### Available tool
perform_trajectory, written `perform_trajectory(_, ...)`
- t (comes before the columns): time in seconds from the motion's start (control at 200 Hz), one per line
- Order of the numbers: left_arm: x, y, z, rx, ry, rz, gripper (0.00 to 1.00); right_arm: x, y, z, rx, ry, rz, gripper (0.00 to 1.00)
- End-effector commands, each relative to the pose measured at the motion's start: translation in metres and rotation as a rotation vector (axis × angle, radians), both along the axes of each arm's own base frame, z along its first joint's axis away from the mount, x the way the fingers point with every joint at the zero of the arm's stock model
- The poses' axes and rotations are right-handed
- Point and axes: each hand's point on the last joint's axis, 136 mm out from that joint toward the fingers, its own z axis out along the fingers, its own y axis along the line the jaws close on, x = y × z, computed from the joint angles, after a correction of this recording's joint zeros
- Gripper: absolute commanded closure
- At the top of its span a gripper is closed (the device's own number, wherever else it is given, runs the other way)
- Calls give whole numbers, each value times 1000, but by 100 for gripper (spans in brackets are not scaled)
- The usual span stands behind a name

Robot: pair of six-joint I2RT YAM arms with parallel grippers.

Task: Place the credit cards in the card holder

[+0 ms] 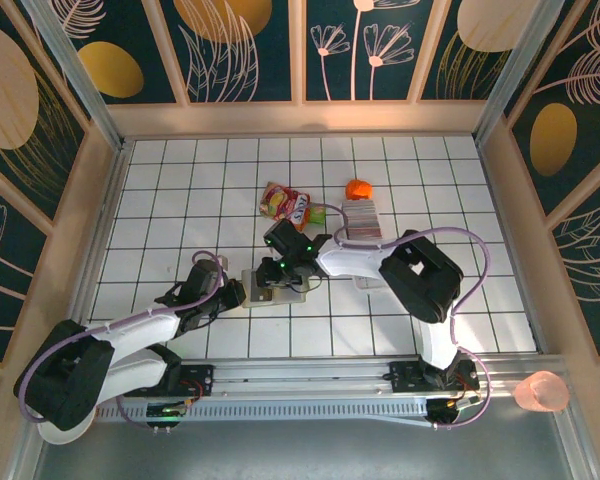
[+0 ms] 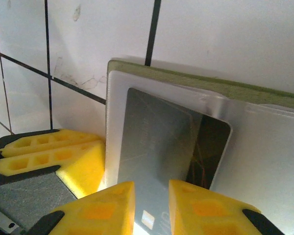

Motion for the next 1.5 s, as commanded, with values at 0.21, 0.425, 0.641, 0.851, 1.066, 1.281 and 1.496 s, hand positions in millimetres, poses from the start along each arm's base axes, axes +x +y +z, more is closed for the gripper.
perform_trajectory(0.21, 2, 9, 10, 21, -44, 35, 79, 10, -12, 21, -18, -96, -64, 74)
perform_trajectory(0.425, 1, 8, 13, 6, -48, 31, 66, 10, -21, 7, -65, -97, -78, 69)
perform_trajectory(0.641, -1, 7, 10, 14, -35, 25, 64, 7, -17, -11, -73, -64, -65, 71)
perform_trajectory(0.851, -2, 9, 3, 28, -16, 23, 64, 4, -6, -14, -56, -52, -43, 72)
perform_trajectory(1.066, -2, 8, 2, 28, -14, 23, 64, 2, 6, -7, -3, -39, -44, 73)
perform_trajectory(1.281, -1, 8, 3, 28, -16, 25, 64, 0, 19, -1, 16, -41, -43, 74)
perform_trajectory(1.496, -2, 7, 2, 18, -7, 26, 63, 6, 7, 9, -28, -100, -64, 67)
